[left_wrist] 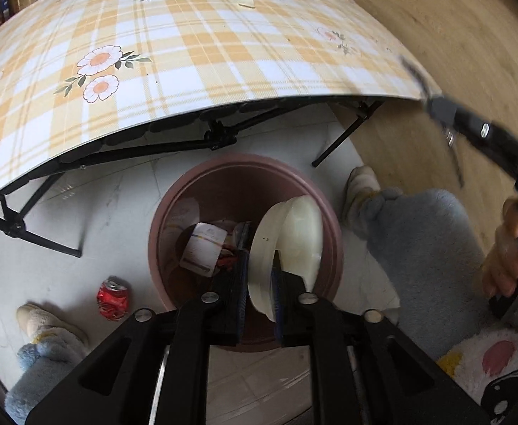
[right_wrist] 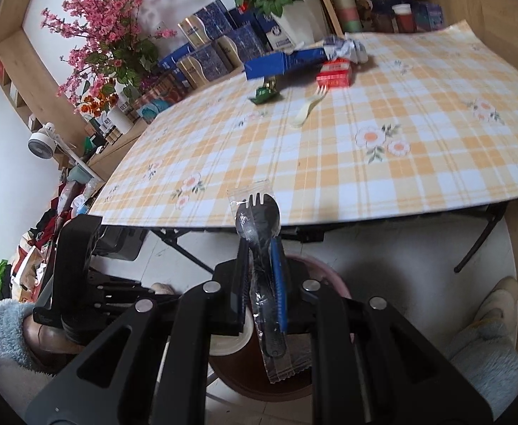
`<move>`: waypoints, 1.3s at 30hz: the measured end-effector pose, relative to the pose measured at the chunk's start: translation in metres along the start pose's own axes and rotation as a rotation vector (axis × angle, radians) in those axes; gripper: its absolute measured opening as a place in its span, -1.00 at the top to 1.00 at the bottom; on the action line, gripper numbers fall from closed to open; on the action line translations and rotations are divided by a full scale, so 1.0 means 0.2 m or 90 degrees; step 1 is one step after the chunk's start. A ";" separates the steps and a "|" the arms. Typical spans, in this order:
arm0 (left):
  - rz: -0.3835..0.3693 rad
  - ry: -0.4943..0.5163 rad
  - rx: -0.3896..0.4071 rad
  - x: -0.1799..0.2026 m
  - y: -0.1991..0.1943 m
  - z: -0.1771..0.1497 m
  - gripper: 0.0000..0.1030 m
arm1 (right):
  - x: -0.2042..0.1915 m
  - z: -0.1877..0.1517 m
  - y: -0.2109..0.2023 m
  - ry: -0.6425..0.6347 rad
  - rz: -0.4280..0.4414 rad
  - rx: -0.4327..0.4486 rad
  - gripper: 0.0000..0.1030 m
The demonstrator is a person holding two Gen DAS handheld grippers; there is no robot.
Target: Collect trash
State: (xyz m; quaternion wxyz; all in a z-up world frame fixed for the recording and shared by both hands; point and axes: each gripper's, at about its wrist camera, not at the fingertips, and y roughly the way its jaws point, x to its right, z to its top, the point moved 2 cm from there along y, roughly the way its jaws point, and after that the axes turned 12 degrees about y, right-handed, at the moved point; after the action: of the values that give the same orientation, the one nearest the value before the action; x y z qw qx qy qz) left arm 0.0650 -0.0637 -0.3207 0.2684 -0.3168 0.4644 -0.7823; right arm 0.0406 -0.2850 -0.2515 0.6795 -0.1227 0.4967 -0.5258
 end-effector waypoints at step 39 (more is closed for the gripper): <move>0.242 -0.059 0.344 0.01 -0.65 -0.23 -0.88 | -0.22 -0.09 -0.04 -0.039 -0.097 0.070 -0.84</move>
State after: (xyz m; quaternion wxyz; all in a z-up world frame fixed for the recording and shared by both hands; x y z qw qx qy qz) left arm 0.0127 0.0170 -0.2204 0.5047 -0.1767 0.2784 -0.7979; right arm 0.0230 -0.2450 -0.2308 0.6578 -0.1386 0.4354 -0.5987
